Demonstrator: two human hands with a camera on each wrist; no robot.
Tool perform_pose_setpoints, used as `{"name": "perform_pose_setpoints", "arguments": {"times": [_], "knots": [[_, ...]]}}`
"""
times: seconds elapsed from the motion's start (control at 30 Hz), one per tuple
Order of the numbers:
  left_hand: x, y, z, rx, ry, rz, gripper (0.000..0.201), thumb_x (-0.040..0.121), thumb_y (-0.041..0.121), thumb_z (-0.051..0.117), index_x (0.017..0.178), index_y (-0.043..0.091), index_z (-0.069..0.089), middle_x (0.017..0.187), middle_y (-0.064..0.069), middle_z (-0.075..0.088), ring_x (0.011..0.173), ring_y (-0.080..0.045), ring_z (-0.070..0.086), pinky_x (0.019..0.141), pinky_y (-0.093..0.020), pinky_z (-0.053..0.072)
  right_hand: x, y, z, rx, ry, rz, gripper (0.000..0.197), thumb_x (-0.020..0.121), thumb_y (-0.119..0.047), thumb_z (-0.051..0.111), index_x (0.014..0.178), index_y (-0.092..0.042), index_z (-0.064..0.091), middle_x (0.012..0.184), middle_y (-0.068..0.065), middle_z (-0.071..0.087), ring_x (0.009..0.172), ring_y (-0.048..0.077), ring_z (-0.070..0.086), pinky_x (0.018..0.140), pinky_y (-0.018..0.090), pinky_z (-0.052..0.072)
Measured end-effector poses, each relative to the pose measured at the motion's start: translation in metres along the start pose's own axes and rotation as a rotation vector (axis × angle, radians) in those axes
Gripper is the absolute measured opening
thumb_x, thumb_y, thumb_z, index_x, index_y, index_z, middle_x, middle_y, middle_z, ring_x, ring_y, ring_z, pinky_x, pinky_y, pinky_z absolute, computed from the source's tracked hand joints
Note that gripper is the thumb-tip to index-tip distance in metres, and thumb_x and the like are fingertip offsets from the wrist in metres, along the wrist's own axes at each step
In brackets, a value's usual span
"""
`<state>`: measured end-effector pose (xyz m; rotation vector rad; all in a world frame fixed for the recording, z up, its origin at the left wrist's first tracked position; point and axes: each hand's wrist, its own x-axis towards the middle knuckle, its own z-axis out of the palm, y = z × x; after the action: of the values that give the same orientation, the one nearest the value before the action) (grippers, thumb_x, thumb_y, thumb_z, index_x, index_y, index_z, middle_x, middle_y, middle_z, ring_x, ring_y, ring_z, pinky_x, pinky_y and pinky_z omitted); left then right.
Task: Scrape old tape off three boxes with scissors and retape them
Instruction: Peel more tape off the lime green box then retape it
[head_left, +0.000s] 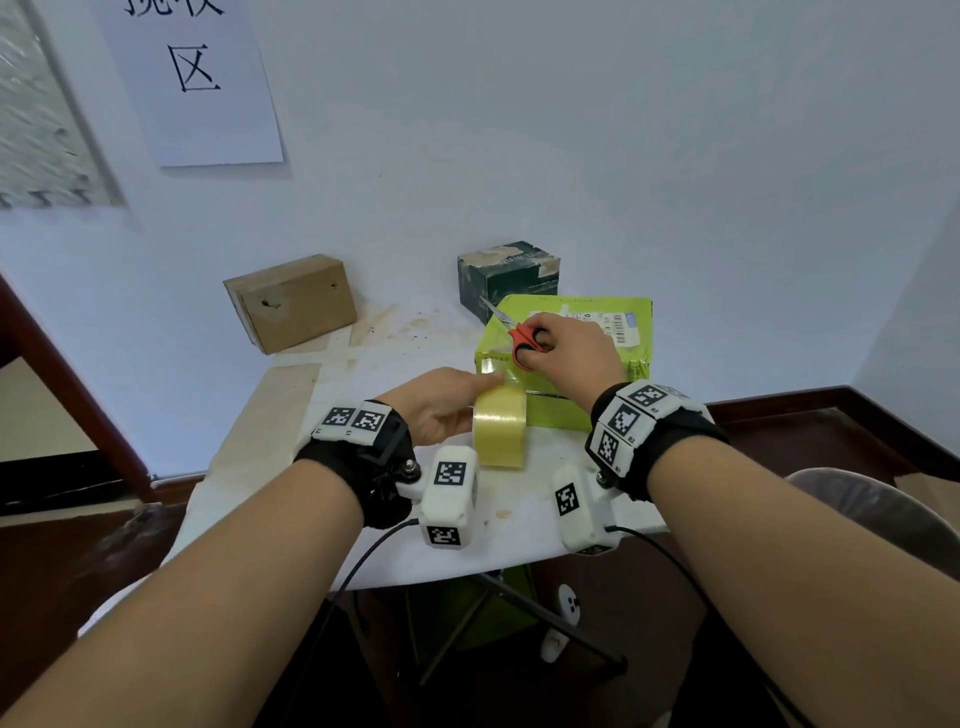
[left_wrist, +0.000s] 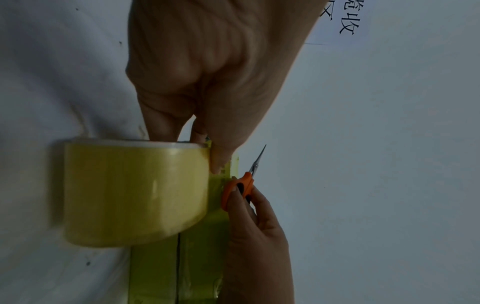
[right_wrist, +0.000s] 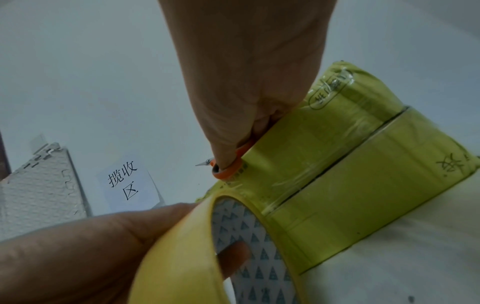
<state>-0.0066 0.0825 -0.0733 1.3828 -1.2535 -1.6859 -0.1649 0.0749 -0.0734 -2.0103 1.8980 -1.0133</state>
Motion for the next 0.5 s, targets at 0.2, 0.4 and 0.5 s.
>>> {"name": "perform_pose_setpoints", "arguments": {"times": [0.2, 0.4, 0.5], "knots": [[0.0064, -0.0025, -0.0030, 0.028, 0.008, 0.025, 0.014, 0.096, 0.021, 0.058, 0.096, 0.007, 0.061, 0.090, -0.004, 0.068, 0.077, -0.011, 0.064, 0.067, -0.020, 0.056, 0.0013, -0.0010, 0.0005, -0.014, 0.000, 0.007, 0.027, 0.084, -0.031, 0.064, 0.110, -0.025, 0.064, 0.103, -0.003, 0.069, 0.099, 0.019, 0.061, 0.076, 0.030, 0.047], [0.0079, 0.0003, -0.0053, 0.063, 0.003, 0.017, 0.015, 0.095, 0.019, 0.058, 0.097, 0.005, 0.061, 0.089, -0.006, 0.068, 0.076, -0.012, 0.065, 0.064, -0.020, 0.057, 0.0021, -0.0007, 0.0031, -0.016, 0.009, 0.016, 0.027, 0.083, -0.030, 0.065, 0.110, -0.025, 0.065, 0.104, -0.001, 0.069, 0.099, 0.022, 0.061, 0.079, 0.034, 0.050], [0.0084, 0.0014, -0.0059, 0.087, 0.007, 0.004, 0.013, 0.095, 0.017, 0.059, 0.098, 0.004, 0.061, 0.087, -0.006, 0.068, 0.068, -0.010, 0.066, 0.060, -0.019, 0.058, 0.0017, -0.0004, 0.0026, -0.029, 0.012, 0.004, 0.026, 0.084, -0.030, 0.064, 0.109, -0.024, 0.064, 0.103, -0.002, 0.069, 0.098, 0.023, 0.061, 0.075, 0.031, 0.047]]}}
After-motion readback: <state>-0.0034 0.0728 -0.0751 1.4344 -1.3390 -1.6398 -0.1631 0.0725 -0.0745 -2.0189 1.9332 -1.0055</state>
